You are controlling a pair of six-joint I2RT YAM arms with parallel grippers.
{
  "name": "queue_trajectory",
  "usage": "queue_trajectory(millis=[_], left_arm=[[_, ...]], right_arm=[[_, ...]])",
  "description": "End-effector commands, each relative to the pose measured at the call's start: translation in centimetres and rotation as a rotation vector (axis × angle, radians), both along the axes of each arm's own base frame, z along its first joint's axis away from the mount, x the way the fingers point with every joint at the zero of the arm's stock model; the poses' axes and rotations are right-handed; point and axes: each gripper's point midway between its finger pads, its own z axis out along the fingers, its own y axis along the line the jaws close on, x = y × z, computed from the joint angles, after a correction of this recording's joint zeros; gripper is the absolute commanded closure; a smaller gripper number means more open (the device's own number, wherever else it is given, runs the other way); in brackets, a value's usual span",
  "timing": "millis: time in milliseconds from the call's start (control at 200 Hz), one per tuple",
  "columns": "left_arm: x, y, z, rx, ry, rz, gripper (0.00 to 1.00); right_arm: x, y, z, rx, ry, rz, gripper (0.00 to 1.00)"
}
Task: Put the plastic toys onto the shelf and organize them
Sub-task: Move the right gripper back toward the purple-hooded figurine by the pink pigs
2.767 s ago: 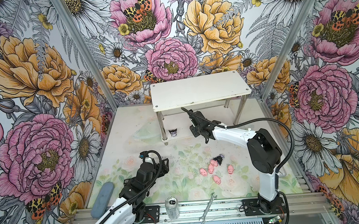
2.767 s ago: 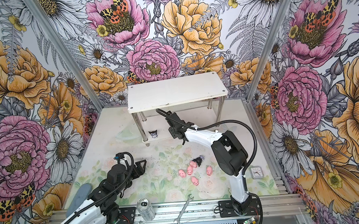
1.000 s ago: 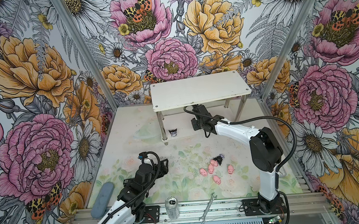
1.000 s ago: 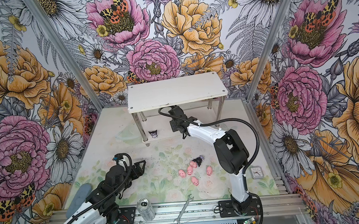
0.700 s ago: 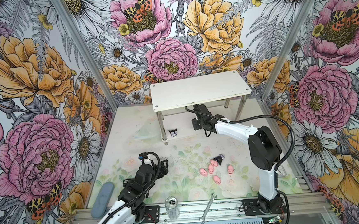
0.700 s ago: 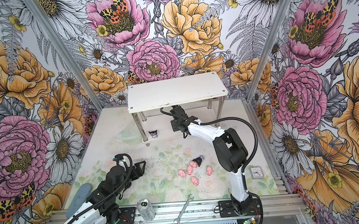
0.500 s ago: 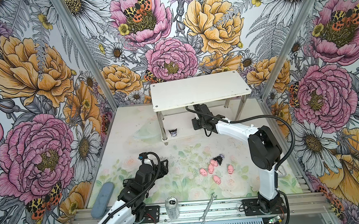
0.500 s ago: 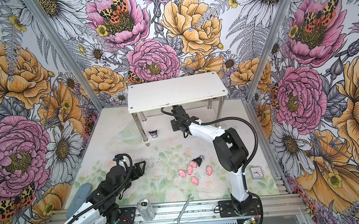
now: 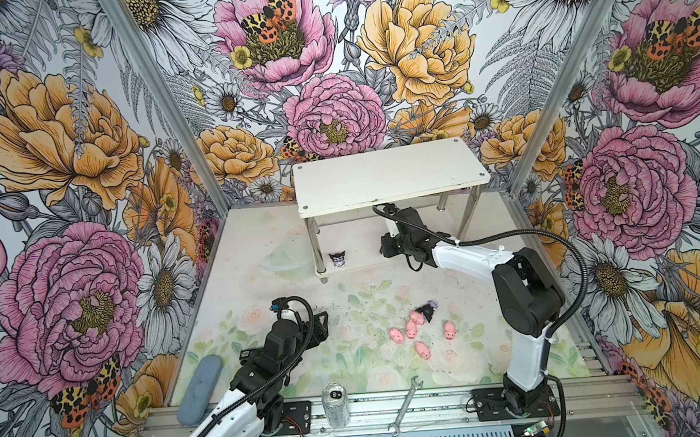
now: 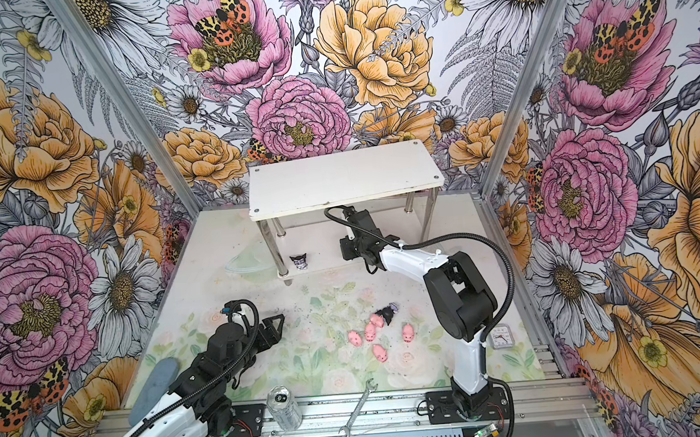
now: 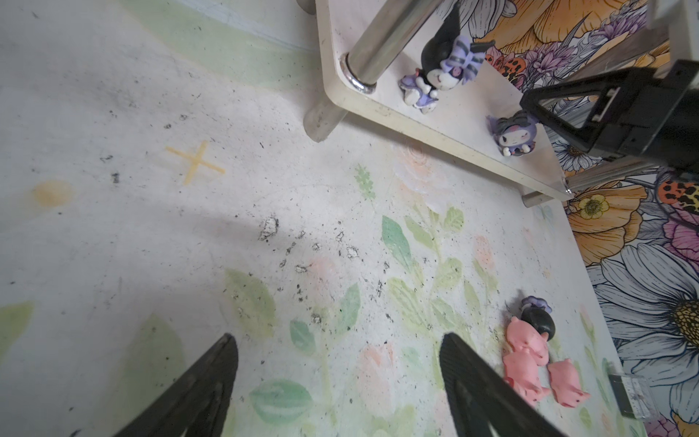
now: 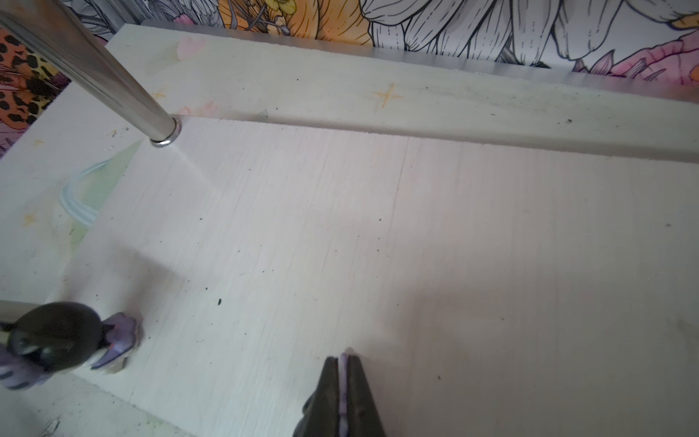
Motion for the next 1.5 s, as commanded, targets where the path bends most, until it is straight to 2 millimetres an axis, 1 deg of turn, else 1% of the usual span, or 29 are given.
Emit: queue_trajectory(millis=[0, 30, 105, 170, 180, 195, 345, 380, 445, 495, 605, 681, 701, 711, 721, 791, 921, 986, 1056, 1146, 1286, 1396, 1496], left_arm=[[0.3, -0.8, 1.2, -0.030, -0.023, -0.033, 0.14], [0.3, -1.1, 1.5, -0.037, -0.030, -0.048, 0.14], [0.2, -2.1, 2.5, -0.065, -0.058, -0.089, 0.11], [0.0, -3.3, 3.7, -0.097, -0.091, -0.140, 0.06], [0.0, -3.5, 4.0, -0.102, -0.098, -0.147, 0.03], [0.0, -3.7, 4.3, -0.108, -0.106, -0.157, 0.01], [-0.5, -6.4, 7.5, -0.144, -0.184, -0.254, 0.01], [-0.6, -7.0, 8.0, -0.142, -0.196, -0.272, 0.01], [-0.7, -7.8, 8.3, -0.124, -0.204, -0.289, 0.01], [-0.6, -8.0, 8.2, -0.111, -0.204, -0.290, 0.01], [-0.4, -8.2, 7.6, -0.111, -0.189, -0.282, 0.01], [-0.5, -8.0, 7.3, -0.114, -0.181, -0.276, 0.01], [-0.6, -7.9, 7.2, -0.115, -0.179, -0.273, 0.01], [-0.6, -7.9, 7.2, -0.113, -0.178, -0.271, 0.01], [-0.6, -7.8, 7.2, -0.113, -0.177, -0.269, 0.01], [-0.8, -7.2, 7.2, -0.105, -0.175, -0.251, 0.01], [-1.0, -5.6, 7.1, -0.085, -0.175, -0.200, 0.01], [-1.1, -5.0, 6.9, -0.078, -0.170, -0.179, 0.01], [-1.1, -4.3, 6.4, -0.065, -0.155, -0.155, 0.01], [-1.0, -3.6, 5.6, -0.056, -0.126, -0.136, 0.01], [-0.8, -3.1, 4.9, -0.069, -0.091, -0.115, 0.01], [-0.6, -2.7, 4.8, -0.070, -0.080, -0.095, 0.01], [-0.5, -2.5, 4.8, -0.069, -0.074, -0.083, 0.01]], right_arm=[[-2.2, 1.1, 2.0, 0.119, -0.024, 0.092, 1.00], [-2.8, 1.4, 2.7, 0.164, -0.038, 0.114, 1.00], [-4.4, 1.9, 3.8, 0.264, -0.053, 0.149, 1.00], [-5.9, 2.2, 5.0, 0.352, -0.063, 0.176, 1.00], [-6.1, 2.2, 5.2, 0.364, -0.063, 0.180, 1.00], [-6.4, 2.3, 5.3, 0.382, -0.062, 0.185, 1.00], [-9.6, 2.9, 7.3, 0.527, -0.082, 0.235, 1.00], [-10.3, 3.2, 7.6, 0.551, -0.091, 0.250, 1.00], [-11.7, 4.0, 7.5, 0.558, -0.104, 0.279, 1.00], [-12.7, 4.8, 6.6, 0.521, -0.112, 0.294, 1.00], [-14.8, 7.2, 3.2, 0.429, -0.080, 0.334, 1.00], [-15.7, 8.6, 1.2, 0.412, -0.054, 0.347, 1.00], [-15.6, 8.7, 0.8, 0.412, -0.059, 0.340, 1.00], [-16.3, 9.3, 0.5, 0.411, -0.052, 0.358, 1.00], [-16.6, 9.6, 0.4, 0.413, -0.053, 0.363, 1.00], [-17.2, 10.6, -0.7, 0.411, -0.060, 0.378, 1.00], [-18.6, 11.7, -3.8, 0.350, -0.051, 0.425, 1.00], [-19.3, 11.7, -5.6, 0.304, -0.047, 0.449, 0.99], [-20.2, 11.5, -7.3, 0.261, -0.032, 0.479, 0.98], [-21.2, 10.8, -8.8, 0.236, -0.021, 0.490, 0.97], [-22.4, 9.1, -9.7, 0.242, -0.024, 0.478, 0.94], [-23.3, 8.0, -10.2, 0.245, -0.018, 0.472, 0.88], [-23.9, 7.4, -10.7, 0.253, 0.002, 0.465, 0.79]])
